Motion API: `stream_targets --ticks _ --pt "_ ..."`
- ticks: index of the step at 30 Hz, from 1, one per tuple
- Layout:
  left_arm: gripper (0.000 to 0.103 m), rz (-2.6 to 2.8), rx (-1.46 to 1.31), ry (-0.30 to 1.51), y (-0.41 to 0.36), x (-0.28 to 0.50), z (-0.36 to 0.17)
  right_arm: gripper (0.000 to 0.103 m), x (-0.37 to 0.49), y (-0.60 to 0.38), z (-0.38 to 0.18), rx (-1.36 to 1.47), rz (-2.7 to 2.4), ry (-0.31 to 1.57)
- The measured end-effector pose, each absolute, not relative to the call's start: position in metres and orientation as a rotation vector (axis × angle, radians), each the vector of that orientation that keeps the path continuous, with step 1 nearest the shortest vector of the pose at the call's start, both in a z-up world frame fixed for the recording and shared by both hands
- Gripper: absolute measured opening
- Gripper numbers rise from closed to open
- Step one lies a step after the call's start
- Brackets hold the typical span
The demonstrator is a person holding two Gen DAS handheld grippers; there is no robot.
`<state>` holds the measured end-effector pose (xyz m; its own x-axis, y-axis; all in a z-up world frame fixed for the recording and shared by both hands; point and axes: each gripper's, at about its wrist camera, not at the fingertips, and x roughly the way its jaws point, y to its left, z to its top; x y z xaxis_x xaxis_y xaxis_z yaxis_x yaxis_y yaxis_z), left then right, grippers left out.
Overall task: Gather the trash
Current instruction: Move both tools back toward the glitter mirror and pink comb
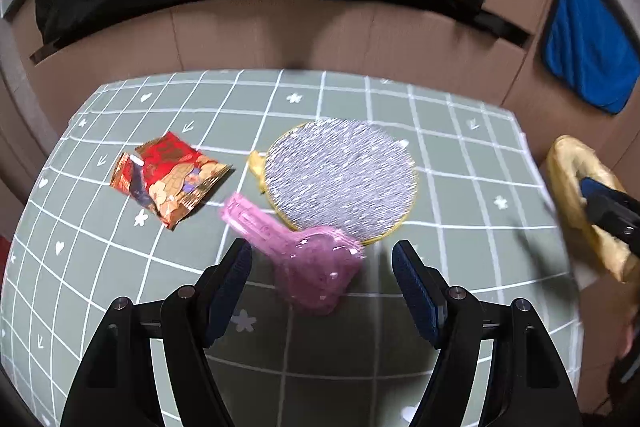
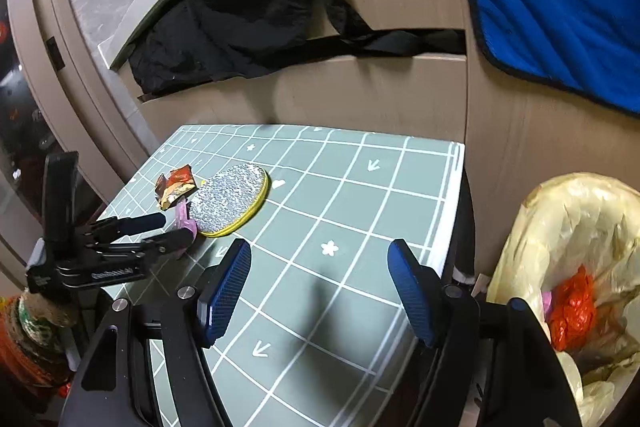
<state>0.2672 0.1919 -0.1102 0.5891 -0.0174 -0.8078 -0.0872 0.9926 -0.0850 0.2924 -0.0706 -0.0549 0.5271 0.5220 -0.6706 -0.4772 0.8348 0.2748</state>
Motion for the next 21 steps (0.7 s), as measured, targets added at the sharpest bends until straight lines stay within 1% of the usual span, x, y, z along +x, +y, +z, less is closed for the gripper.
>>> stream_targets --ticks 9,16,21 --pt "0.073 0.188 -0.201 0.924 0.262 0.246 -0.112 0.068 0.293 -0.048 -0.06 0.038 0.672 0.849" --pt "0.073 0.193 -0.381 0.828 0.316 0.204 -0.1 0.068 0.318 0.02 -0.072 -0.038 0.8 0.914" --pt "0.073 0.206 -0.417 0.786 0.333 0.18 -0.091 0.068 0.346 0.065 -0.086 -0.048 0.802 0.956"
